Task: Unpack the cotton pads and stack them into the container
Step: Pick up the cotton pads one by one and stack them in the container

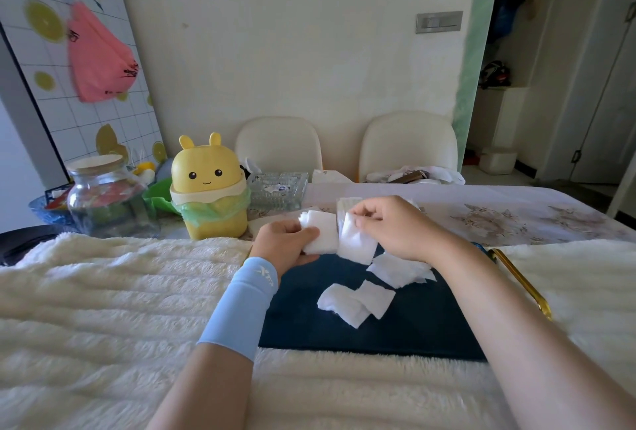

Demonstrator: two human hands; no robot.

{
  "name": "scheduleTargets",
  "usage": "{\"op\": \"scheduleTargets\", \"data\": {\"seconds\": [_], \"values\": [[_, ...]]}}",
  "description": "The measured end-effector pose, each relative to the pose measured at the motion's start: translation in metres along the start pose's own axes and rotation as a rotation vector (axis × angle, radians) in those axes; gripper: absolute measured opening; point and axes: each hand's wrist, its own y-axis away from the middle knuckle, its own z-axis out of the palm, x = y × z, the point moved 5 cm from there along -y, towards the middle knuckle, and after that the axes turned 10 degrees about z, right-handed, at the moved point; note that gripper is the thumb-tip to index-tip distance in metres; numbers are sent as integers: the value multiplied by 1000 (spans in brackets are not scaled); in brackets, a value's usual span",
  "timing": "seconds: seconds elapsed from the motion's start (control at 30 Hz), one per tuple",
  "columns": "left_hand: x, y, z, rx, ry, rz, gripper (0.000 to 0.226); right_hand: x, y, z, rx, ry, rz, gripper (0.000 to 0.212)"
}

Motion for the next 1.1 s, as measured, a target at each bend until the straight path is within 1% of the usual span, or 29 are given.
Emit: {"op": "scheduleTargets", "data": {"seconds": [0.03,0.13,0.17,0.27,0.33,0.37,0.43,0.5,0.53,0.57,0.6,0.67,0.77,0.83,0.87,0.9,0.93,0.97,1.0,1.1], "values": [[1,1,2,-15,6,-1,6,-1,0,-2,16,-75,0,17],[0,2,9,-69,46,-28,7,0,-1,-1,-19,-243,25,16],[0,3,12,-85,73,-40,10,2,-2,0,-32,-268,32,15],[2,5,19,-166,204,-83,29,5,-2,3,-43,-308,56,16],[5,8,23,-235,206,-72,33,5,-2,4,-30,-333,73,17],[5,9,23,-243,180,-60,33,4,-1,4,-21,-336,77,16],[4,8,22,-197,137,-39,27,2,0,6,-46,-404,76,18],[1,6,19,-137,144,-46,21,2,0,5,-122,-570,105,27],[1,5,18,-119,167,-57,20,3,0,4,-161,-627,119,26],[1,4,17,-110,190,-68,22,4,1,3,-181,-627,123,24],[1,4,16,-114,208,-73,23,6,1,3,-181,-578,126,29],[3,7,17,-141,213,-67,22,7,0,4,-139,-481,131,35],[6,11,21,-194,226,-70,24,9,-2,3,12,-480,179,24],[10,14,24,-227,265,-72,34,9,-3,0,104,-472,182,18],[12,15,25,-235,244,-60,43,9,-4,0,130,-462,168,16],[14,16,25,-234,183,-37,54,8,-4,0,143,-446,146,15],[15,16,25,-229,115,-8,59,6,-4,1,144,-430,121,14],[16,16,25,-216,76,19,58,5,-3,2,138,-416,103,14],[15,15,25,-201,74,28,51,4,-3,3,130,-414,91,14],[12,13,25,-180,174,-17,28,8,-3,2,89,-491,117,22]]}}
